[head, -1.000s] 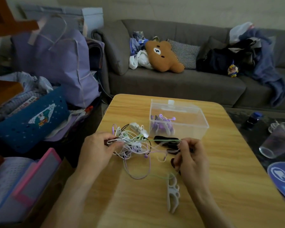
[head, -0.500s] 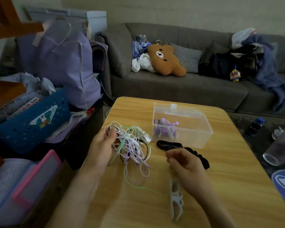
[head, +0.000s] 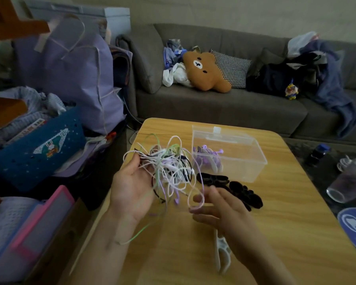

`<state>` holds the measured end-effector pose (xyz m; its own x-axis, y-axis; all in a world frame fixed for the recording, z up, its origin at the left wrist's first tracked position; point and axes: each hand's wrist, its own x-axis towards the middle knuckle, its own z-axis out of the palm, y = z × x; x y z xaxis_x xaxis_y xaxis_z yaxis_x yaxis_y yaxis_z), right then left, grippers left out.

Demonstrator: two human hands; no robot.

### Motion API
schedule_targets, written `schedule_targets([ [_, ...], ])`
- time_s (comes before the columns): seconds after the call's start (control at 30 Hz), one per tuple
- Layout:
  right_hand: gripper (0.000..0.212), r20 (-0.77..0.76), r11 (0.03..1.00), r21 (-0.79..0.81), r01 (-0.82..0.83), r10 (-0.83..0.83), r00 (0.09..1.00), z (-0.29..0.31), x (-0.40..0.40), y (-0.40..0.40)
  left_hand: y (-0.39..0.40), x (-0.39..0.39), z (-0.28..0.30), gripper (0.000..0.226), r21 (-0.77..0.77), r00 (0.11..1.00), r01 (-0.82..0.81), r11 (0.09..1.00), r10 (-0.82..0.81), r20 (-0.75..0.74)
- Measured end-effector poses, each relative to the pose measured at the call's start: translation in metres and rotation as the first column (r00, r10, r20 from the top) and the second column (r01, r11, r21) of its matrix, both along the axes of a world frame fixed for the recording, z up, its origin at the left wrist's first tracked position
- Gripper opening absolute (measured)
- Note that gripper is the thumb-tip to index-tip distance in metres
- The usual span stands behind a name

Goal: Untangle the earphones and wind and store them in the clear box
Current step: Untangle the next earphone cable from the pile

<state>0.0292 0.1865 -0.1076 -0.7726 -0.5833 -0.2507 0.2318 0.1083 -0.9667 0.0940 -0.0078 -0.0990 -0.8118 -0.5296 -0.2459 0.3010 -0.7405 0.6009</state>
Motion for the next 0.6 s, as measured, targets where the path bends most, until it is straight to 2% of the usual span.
schedule_targets([
  [0.07,0.058,0.145,0.999,-0.043,-0.03,0.036,0.989,0.004,0.004,-0.003,0.0,-0.003,0.003,0.062,0.028,0.998,-0.051,0.998,0.052,-0.043],
  [0.13,0.067,0.212,0.989,-0.046,-0.141,0.148,0.966,0.005,0.01,-0.005,0.004,-0.006,0.006,0.063,-0.004,0.992,-0.123,0.992,0.123,-0.037],
  [0.23,0.08,0.22,0.961,-0.039,-0.275,0.277,0.936,0.002,0.021,-0.009,0.009,-0.009,0.001,0.036,-0.062,0.973,-0.229,0.971,0.231,0.024],
  [0.27,0.079,0.18,0.95,-0.013,-0.312,0.31,0.934,-0.001,0.025,-0.01,0.014,-0.01,-0.001,0.025,-0.075,0.966,-0.253,0.965,0.256,0.038],
  [0.33,0.07,0.07,0.925,0.039,-0.379,0.376,0.924,-0.006,0.034,-0.016,0.024,-0.012,-0.004,0.016,-0.137,0.936,-0.324,0.936,0.338,0.095],
  [0.4,0.06,-0.026,0.918,0.041,-0.395,0.396,0.918,-0.01,0.04,-0.02,0.035,-0.014,-0.004,0.016,-0.311,0.893,-0.359,0.88,0.421,0.158],
  [0.5,0.037,-0.132,0.937,0.048,-0.345,0.348,0.928,-0.01,0.041,-0.021,0.043,-0.013,-0.002,0.014,-0.581,0.828,-0.355,0.732,0.535,0.169],
  [0.6,0.016,-0.154,0.94,0.067,-0.335,0.342,0.927,-0.001,0.031,-0.012,0.04,-0.008,-0.002,0.013,-0.744,0.789,-0.3,0.596,0.594,0.157],
])
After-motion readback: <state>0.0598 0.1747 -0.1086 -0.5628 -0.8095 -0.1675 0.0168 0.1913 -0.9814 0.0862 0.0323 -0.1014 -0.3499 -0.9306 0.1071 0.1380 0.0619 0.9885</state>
